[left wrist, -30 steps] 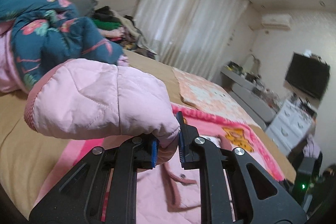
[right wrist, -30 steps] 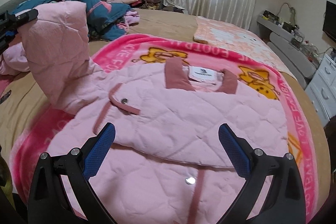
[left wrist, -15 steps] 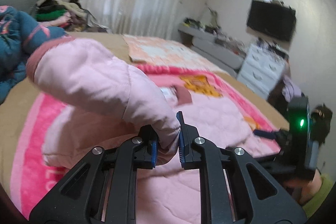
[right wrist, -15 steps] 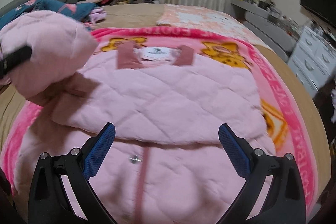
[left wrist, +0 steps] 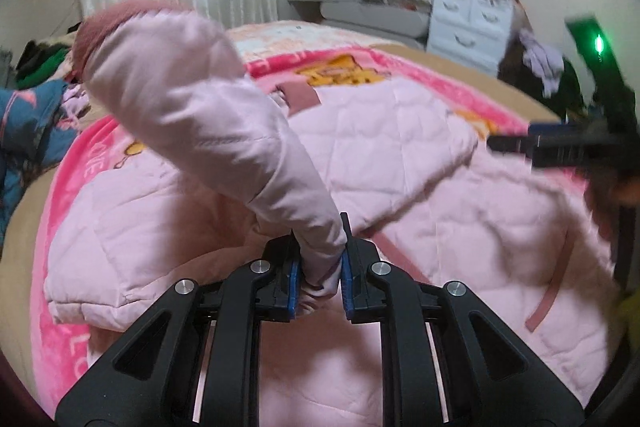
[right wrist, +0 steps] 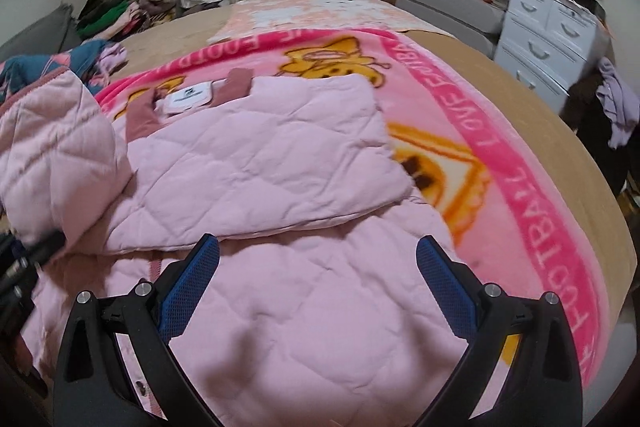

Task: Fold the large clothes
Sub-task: 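Carry the sleeve with the left gripper across the jacket body, then lower the sleeve onto the jacket and open the left gripper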

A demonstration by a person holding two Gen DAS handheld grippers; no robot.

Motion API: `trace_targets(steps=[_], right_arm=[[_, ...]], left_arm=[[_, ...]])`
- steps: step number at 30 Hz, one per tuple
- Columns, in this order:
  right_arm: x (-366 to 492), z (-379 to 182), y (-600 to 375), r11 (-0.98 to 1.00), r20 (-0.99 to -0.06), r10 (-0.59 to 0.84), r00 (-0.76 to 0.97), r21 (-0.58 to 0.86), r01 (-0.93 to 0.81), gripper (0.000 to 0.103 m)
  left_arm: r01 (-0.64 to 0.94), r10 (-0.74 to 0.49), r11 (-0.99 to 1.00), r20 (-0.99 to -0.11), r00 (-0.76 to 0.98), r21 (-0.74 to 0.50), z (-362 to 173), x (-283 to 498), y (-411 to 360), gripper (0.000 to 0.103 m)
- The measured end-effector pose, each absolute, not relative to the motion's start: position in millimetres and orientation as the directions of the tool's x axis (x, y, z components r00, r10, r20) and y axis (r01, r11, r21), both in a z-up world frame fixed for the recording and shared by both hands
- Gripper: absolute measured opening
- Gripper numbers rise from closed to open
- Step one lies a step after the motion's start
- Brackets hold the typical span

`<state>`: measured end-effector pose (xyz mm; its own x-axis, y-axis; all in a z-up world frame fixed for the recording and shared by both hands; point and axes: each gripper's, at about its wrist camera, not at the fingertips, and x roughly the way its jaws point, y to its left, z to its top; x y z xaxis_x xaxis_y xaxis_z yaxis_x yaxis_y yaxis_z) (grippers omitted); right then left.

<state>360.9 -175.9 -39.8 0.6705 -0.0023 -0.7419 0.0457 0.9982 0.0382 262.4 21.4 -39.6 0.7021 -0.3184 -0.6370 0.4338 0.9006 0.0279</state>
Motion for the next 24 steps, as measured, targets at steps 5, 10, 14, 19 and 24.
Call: trace_targets(steps=[5,10,14,19,24], right_arm=[[361.7,-40.0,-185.5,0.997,-0.744,-0.014,0.668,0.040,0.065,0.098],[356.4,-42.4,-199.3,0.996,-0.757,-0.016,0.653,0.049,0.080,0.098],[348.9,-38.1,-216.4,0.991,-0.757,-0.017,0.653,0.073,0.110,0.098],[339.5,-31.5,-225.9,0.987,-0.756,0.003,0.655,0.108,0.120,0.098],[332.8,-32.3,-217.8,0.979,-0.766,0.089,0.637,0.186,0.088,0.098]], left_arm=[[0.466,-0.259,0.872,-0.668,0.698,0.148,-52.6,257.8,6.0,0.011],[0.511,-0.276,0.844,-0.683,0.677,0.165,-53.4,250.0,-4.1,0.027],[0.551,-0.292,0.819,-0.710,0.641,0.162,-55.8,245.1,-12.7,0.043],[0.597,-0.342,0.792,-0.720,0.604,0.125,-46.1,234.9,-15.8,0.066],[0.610,-0.404,0.788,-0.682,0.609,0.078,-17.5,226.8,-4.6,0.086]])
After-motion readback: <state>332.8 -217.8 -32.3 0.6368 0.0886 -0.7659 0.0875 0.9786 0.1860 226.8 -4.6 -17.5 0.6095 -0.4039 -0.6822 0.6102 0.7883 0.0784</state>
